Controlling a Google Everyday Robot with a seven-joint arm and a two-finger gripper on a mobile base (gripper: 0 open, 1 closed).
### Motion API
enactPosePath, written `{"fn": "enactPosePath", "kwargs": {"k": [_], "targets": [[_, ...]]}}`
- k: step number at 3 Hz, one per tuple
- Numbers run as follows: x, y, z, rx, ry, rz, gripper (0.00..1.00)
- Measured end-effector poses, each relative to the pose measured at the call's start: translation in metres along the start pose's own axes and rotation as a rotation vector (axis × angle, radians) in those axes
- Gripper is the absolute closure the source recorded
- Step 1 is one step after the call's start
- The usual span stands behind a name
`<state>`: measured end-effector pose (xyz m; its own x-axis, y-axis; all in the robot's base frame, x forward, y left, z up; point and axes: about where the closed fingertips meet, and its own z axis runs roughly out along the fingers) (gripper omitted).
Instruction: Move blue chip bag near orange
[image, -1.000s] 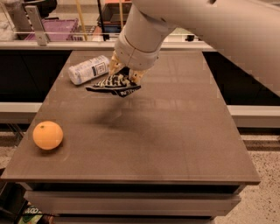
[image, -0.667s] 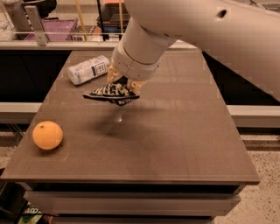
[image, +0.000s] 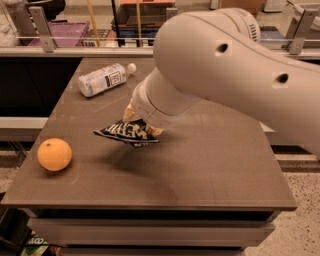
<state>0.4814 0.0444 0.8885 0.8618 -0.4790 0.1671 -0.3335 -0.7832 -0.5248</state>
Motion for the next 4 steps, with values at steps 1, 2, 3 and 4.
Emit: {"fn": "enactPosePath", "kwargs": {"k": [1,2,3,4], "targets": [[-0.011,0.015,0.013,0.034,-0.018,0.028,1.00],[-0.010,0.023,0.029,0.070,-0.051,0.046,1.00],[-0.010,0.023,0.050,0.106,-0.113,0.042,1.00],[-0.010,0.023,0.050,0.107,-0.114,0.042,1.00]]}}
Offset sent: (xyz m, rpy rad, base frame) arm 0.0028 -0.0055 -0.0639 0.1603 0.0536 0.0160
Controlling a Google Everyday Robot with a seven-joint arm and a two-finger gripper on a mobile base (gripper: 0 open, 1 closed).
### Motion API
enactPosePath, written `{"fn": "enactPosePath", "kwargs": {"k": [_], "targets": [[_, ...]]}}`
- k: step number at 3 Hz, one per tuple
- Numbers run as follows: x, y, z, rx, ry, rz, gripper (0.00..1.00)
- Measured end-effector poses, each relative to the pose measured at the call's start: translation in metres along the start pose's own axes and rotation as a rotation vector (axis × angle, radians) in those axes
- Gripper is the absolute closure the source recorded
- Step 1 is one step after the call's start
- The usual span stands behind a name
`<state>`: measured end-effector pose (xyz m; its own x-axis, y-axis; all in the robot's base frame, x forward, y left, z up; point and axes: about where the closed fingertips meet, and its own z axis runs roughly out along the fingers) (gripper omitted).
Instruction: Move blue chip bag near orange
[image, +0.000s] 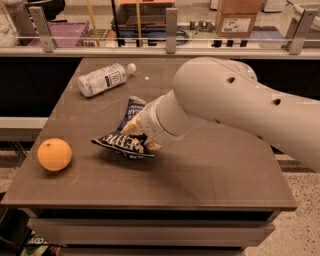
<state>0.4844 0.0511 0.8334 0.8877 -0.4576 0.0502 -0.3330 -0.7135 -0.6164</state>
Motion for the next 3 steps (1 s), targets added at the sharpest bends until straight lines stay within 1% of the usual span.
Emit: {"fn": "enactPosePath", "kwargs": {"k": [1,2,3], "targets": [[-0.0012,-0.0011,-0.0005,0.000,0.001,-0.003,0.82],[-0.0023,-0.0022,-0.0010,0.001,0.001,-0.006,0.57],[-0.0033,-0.0032,-0.0013,0.001,0.001,-0.009,0.36]]}}
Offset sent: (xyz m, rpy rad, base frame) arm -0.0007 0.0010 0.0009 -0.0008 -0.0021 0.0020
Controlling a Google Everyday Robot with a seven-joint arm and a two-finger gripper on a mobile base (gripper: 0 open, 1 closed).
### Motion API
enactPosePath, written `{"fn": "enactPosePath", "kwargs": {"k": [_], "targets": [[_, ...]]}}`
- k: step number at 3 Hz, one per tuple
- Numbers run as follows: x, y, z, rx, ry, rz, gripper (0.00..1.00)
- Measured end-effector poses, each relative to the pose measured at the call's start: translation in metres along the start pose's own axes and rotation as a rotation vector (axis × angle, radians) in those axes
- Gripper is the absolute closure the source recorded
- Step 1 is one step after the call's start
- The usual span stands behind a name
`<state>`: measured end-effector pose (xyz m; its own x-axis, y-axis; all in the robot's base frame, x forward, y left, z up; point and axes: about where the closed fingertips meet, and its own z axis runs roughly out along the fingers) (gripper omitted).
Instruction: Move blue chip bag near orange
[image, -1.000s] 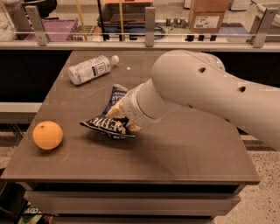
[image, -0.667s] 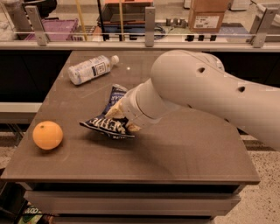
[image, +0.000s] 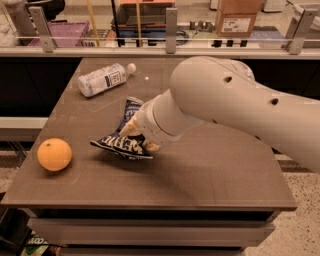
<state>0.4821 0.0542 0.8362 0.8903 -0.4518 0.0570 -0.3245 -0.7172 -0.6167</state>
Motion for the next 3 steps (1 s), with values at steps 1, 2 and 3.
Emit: {"fn": "enactPosePath", "kwargs": {"k": [1,2,3], "targets": [[-0.0011,-0.0011,-0.0004,0.000,0.000,-0.003,0.12],[-0.0021,-0.0021,-0.0008,0.001,0.001,-0.006,0.00],[-0.0019,-0.0041,-0.0033,0.001,0.001,-0.006,0.00]]}}
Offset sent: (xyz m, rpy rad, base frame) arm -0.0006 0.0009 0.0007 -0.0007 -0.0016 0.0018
